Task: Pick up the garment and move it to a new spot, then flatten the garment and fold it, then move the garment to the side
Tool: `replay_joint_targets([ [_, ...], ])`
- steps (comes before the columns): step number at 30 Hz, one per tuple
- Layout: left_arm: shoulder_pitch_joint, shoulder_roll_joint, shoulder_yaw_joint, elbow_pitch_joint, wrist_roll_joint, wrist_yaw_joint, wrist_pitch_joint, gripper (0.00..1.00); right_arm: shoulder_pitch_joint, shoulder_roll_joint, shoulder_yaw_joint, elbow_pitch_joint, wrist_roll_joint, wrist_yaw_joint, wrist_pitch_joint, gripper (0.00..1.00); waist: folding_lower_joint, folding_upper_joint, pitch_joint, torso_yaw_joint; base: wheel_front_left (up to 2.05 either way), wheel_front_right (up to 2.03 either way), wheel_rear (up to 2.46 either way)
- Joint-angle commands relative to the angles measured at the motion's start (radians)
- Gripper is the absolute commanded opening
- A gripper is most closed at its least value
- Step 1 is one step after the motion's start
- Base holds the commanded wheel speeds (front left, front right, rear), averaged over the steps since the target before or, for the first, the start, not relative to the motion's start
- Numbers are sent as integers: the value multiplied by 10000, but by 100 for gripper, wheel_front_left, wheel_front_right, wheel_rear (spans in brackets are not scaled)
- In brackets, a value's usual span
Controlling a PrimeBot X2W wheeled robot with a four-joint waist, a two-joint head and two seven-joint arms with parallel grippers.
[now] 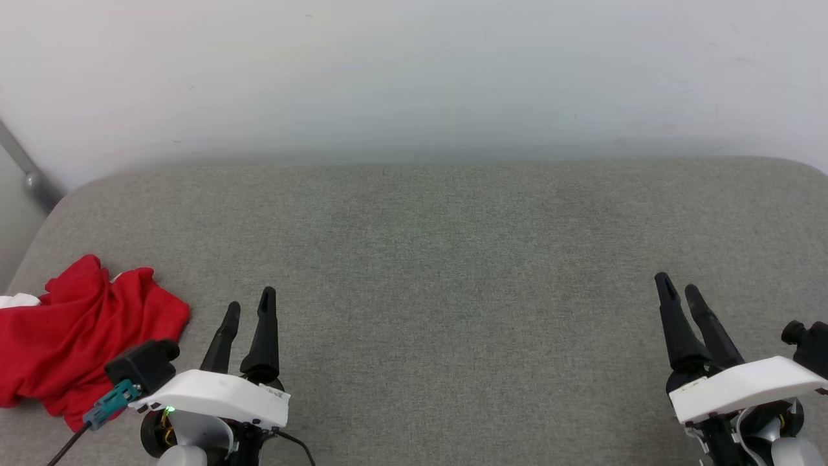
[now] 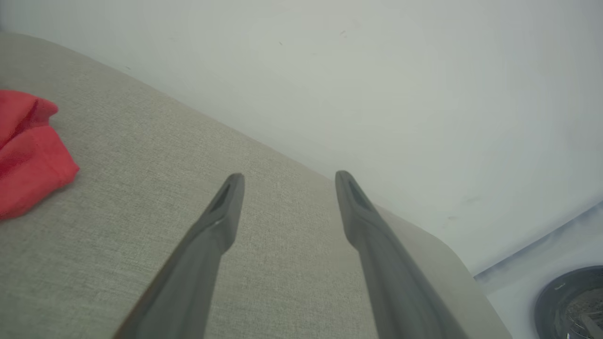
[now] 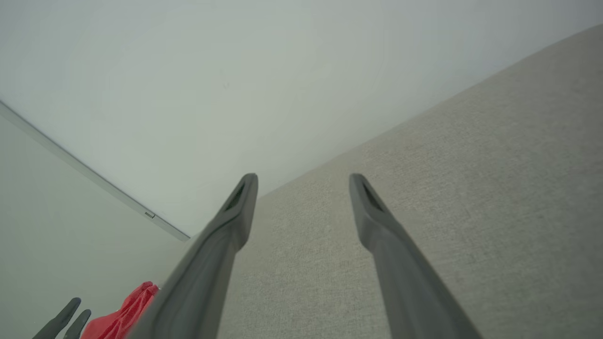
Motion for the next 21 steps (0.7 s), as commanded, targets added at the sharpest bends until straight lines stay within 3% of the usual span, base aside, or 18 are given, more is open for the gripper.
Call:
replay_joint_targets([
  [1, -283, 93, -64, -82, 333, 95, -109, 100, -23, -56, -15, -199, -362, 1, 51, 100, 0, 0, 0, 4, 0, 0, 0],
  [21, -437, 721, -1094, 157, 2728, 913, -683, 100, 176, -36, -98, -567, -3315, 1, 366, 100, 0, 0, -64, 42, 0, 0, 0],
])
